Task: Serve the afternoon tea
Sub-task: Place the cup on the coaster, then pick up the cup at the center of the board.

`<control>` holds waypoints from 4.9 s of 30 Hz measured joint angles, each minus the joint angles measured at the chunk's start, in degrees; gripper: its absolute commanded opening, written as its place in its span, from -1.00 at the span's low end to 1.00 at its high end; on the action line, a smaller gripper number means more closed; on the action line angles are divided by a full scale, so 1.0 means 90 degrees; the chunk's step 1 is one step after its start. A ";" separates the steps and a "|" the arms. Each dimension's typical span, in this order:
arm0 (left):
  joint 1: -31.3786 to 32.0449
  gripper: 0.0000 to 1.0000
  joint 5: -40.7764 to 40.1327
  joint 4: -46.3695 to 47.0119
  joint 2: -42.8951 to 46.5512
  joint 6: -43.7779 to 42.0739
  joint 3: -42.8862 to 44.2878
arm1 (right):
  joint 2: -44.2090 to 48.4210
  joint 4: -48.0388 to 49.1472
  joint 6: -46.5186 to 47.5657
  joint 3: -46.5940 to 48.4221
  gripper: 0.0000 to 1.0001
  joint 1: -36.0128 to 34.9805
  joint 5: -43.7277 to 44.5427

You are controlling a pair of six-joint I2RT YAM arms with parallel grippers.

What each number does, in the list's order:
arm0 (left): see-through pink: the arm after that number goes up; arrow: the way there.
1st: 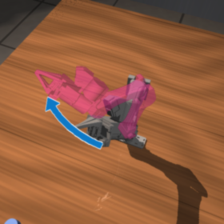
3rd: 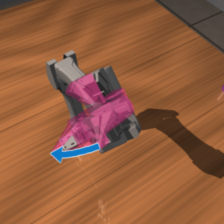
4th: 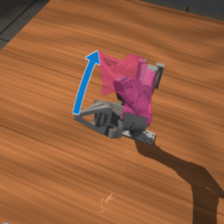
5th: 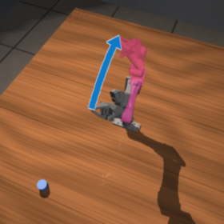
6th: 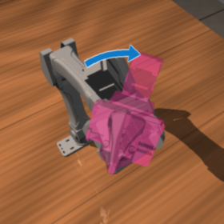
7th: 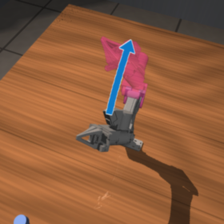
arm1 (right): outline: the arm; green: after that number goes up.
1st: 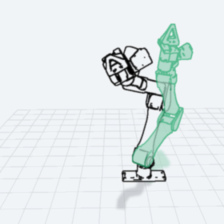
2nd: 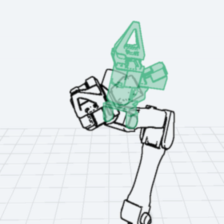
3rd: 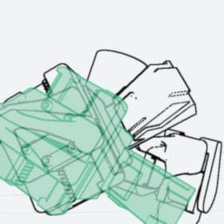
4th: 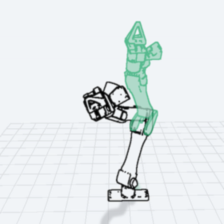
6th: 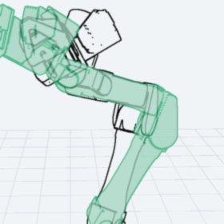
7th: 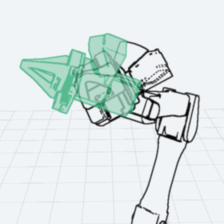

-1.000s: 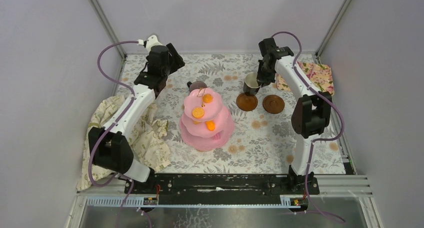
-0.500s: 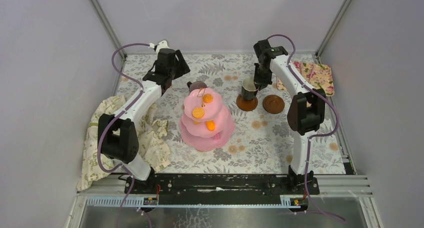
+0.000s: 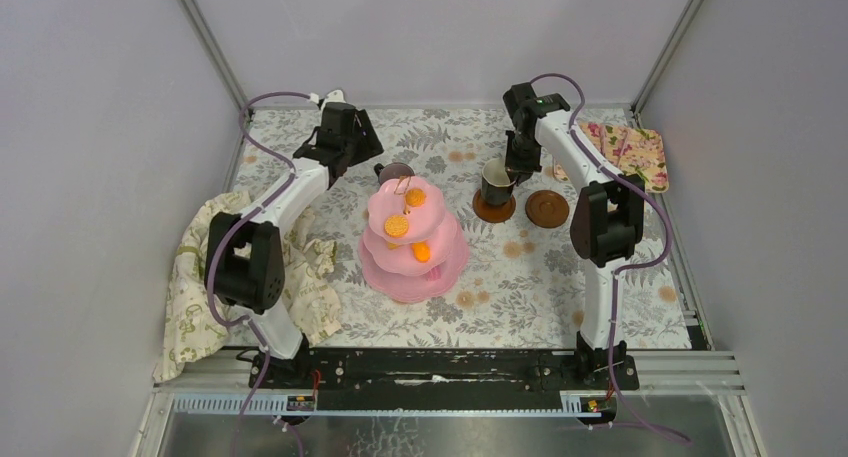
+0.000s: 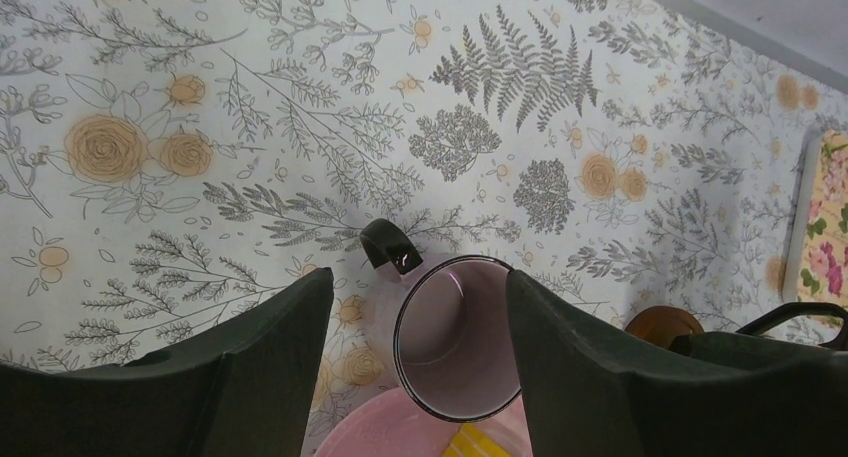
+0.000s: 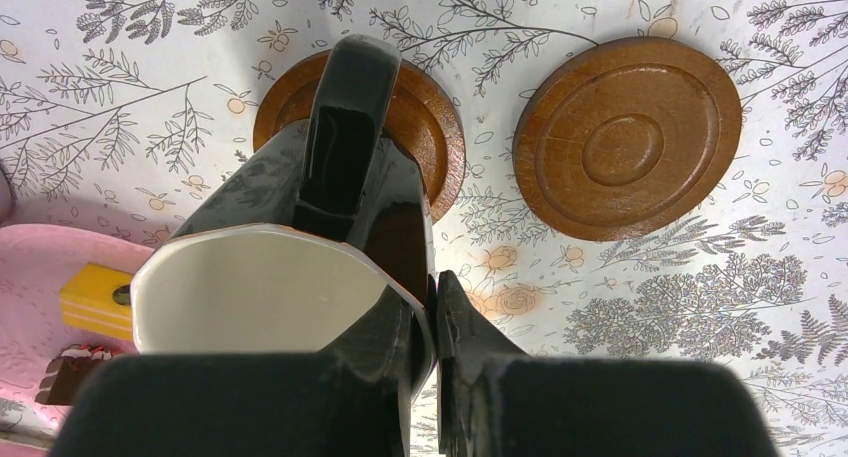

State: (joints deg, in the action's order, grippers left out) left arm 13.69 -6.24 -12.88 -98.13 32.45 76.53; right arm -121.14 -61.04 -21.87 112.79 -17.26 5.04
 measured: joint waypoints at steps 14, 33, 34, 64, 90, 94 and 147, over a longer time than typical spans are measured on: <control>-0.0036 0.38 0.0223 -0.0002 -0.0367 -0.0005 0.0000 | -0.0012 0.0029 0.0007 -0.0068 -1.00 0.0000 -0.0005; -0.0039 0.34 0.0384 0.0002 -0.0602 -0.0005 0.0000 | -0.0097 0.0131 0.0024 -0.0231 -0.97 0.0000 -0.0032; -0.0039 0.34 0.0389 0.0000 -0.0605 -0.0005 0.0000 | -0.0097 0.0134 0.0027 -0.0233 -0.94 0.0000 -0.0029; -0.0036 0.32 0.0508 0.0002 -0.0639 -0.0005 0.0000 | -0.0083 0.0146 0.0053 -0.0260 -1.00 -0.0049 0.0005; 0.0015 0.31 0.0505 0.0000 -0.0690 -0.0012 0.0000 | -0.0032 0.0053 0.0070 -0.0274 -1.00 -0.0085 0.0051; 0.0017 0.31 0.0505 0.0002 -0.0697 -0.0027 0.0000 | 0.0010 0.0039 0.0073 -0.0289 -1.00 -0.0085 0.0053; 0.0272 -0.75 0.0306 -0.0333 -0.1433 -0.0571 0.0068 | 0.1751 0.1042 0.0148 -0.0631 0.15 -0.0097 0.0041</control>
State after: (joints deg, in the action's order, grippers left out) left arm 16.14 -3.49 -15.88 -111.02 27.31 77.14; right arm -105.38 -51.66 -20.53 107.11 -18.13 5.41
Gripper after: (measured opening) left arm 0.209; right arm 0.577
